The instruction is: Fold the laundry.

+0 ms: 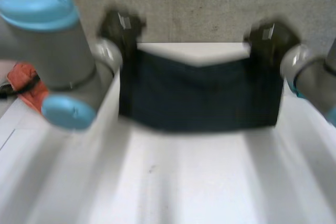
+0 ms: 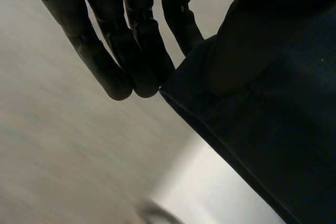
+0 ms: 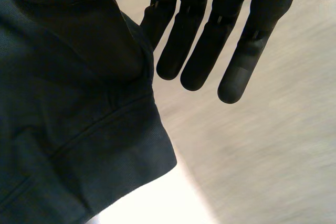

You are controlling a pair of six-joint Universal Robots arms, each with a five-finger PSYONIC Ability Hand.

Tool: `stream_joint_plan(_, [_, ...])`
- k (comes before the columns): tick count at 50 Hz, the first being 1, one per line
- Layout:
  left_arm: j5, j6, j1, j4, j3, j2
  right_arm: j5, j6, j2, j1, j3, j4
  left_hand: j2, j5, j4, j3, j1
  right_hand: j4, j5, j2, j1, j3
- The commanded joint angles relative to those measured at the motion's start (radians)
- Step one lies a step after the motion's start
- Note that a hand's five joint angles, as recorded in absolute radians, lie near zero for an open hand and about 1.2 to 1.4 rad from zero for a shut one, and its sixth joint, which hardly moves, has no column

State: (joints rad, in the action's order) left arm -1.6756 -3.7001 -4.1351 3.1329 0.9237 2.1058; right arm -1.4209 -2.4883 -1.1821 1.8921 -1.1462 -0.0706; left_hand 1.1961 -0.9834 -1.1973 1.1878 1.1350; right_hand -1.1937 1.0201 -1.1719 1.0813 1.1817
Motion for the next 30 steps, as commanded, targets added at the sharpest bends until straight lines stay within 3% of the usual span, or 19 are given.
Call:
stream_joint_plan(1, [-0.038,0.101,-0.066,0.248,-0.151,-0.059,-0.142,-0.138,-0.053,0.039,0.149,0.4,0.2,-0.238,-0.199,0.209,0.261,-0.203,0.202,-0.224,0.315,0.215])
stream_joint_plan(9, [0.005,0.226,-0.099,0.197,-0.049,-0.125,-0.102,-0.124,-0.024,0.079,0.126,0.359,0.2,-0.238,-0.199,0.209,0.261,-0.203,0.202,-0.224,0.315,0.215])
stream_joint_plan(13, [0.017,0.253,-0.112,0.197,0.116,-0.138,-0.096,-0.123,0.001,0.091,0.042,0.345,0.2,-0.238,-0.199,0.209,0.261,-0.203,0.202,-0.224,0.315,0.215])
stream_joint_plan(24, [0.036,0.255,-0.066,0.236,0.59,-0.124,-0.078,-0.11,0.162,0.061,-0.211,0.342,0.2,-0.238,-0.199,0.209,0.261,-0.203,0.202,-0.224,0.315,0.215])
stream_joint_plan(30, [0.059,0.252,-0.036,0.23,0.757,-0.161,-0.052,-0.061,0.161,0.038,-0.343,0.258,0.2,-0.238,-0.199,0.209,0.261,-0.203,0.202,-0.224,0.315,0.215])
